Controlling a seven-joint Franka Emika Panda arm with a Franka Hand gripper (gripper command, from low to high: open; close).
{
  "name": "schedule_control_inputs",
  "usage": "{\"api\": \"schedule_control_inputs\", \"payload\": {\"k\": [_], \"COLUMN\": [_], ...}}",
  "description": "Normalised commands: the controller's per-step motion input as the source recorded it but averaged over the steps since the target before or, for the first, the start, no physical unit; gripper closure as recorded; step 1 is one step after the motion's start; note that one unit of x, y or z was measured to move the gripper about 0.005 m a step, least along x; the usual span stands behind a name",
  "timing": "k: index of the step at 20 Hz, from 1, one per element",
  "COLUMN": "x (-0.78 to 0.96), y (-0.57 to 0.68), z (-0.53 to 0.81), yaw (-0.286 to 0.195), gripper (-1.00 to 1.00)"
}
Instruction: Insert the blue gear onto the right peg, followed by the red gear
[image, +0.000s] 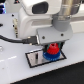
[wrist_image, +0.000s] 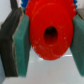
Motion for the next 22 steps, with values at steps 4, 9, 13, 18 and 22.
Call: {"api": "schedule_control_inputs", "payload": {"k": [4,9,13,18,22], "x": [0.05,-0.01,0.0,0.01,0.0], "y": [0.01,0.01,0.02,0.06,0.16], "z": [-0.35,-0.15,0.08,0.28,0.67], "yaw": [0.0,0.0,0.0,0.0,0.0], "gripper": [1.0,-1.0,-1.0,-1.0,-1.0]}}
